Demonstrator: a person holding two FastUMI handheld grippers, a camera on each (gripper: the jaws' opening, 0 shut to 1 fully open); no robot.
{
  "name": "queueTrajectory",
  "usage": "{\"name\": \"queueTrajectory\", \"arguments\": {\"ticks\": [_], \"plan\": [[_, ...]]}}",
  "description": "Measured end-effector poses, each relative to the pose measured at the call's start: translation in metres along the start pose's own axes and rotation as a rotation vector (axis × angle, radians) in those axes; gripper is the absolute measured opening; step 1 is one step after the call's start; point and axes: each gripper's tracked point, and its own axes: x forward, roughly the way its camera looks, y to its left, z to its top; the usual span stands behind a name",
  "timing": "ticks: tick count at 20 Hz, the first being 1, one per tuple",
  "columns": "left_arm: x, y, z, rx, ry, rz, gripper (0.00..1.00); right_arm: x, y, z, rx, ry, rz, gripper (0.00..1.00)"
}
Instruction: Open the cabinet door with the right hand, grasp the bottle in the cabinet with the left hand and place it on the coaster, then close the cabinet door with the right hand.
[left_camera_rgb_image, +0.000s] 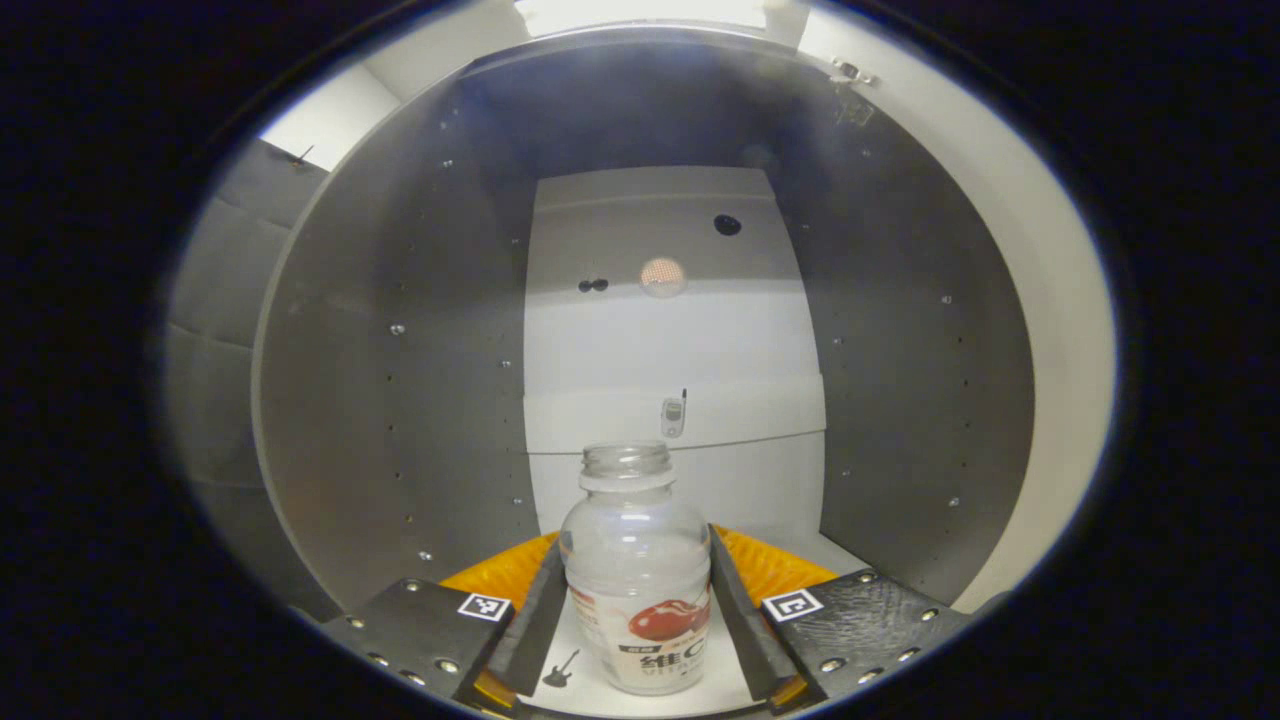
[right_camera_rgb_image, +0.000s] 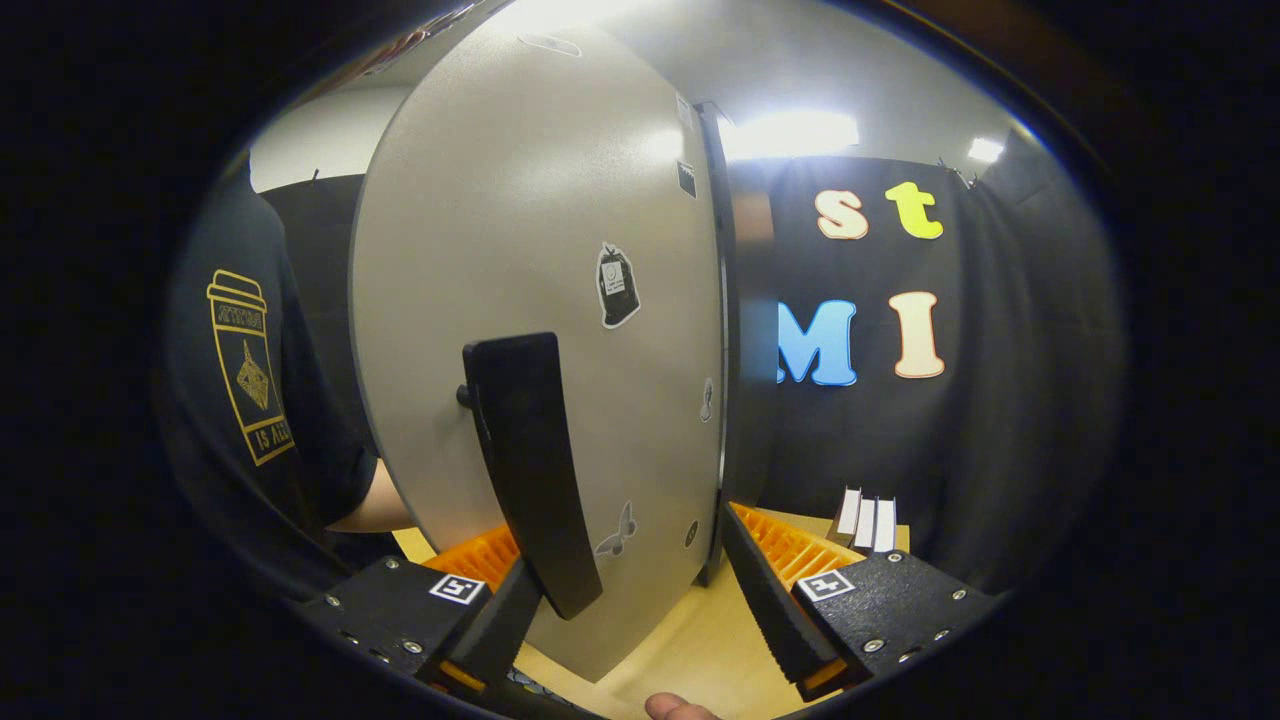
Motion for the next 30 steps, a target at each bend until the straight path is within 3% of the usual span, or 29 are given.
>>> {"name": "queueTrajectory", "arguments": {"ticks": [4, 10, 16, 18, 22, 26, 30], "plan": [[-0.009, 0.006, 0.019, 0.019, -0.012, -0.023, 0.77, -0.001, -0.002, 0.000, 0.007, -0.015, -0.050, 0.97], [-0.007, 0.005, 0.019, 0.020, -0.021, -0.032, 0.77, -0.005, -0.009, 0.000, -0.008, -0.046, -0.212, 0.97], [-0.008, 0.002, 0.014, 0.028, -0.005, -0.052, 0.74, -0.013, -0.012, -0.004, 0.086, -0.111, -0.347, 0.94], [-0.008, 0.002, 0.014, 0.019, 0.011, -0.067, 0.77, -0.017, -0.013, -0.003, 0.086, -0.127, -0.389, 0.94], [-0.009, 0.002, 0.016, 0.008, 0.030, -0.066, 0.75, -0.026, -0.014, -0.003, 0.070, -0.163, -0.461, 0.94], [-0.011, 0.003, 0.016, 0.008, 0.035, -0.058, 0.74, -0.043, -0.002, -0.006, 0.055, -0.193, -0.483, 0.95], [-0.012, 0.004, 0.016, 0.008, 0.009, -0.044, 0.74, -0.064, 0.005, -0.019, 0.031, -0.201, -0.566, 0.96]]}}
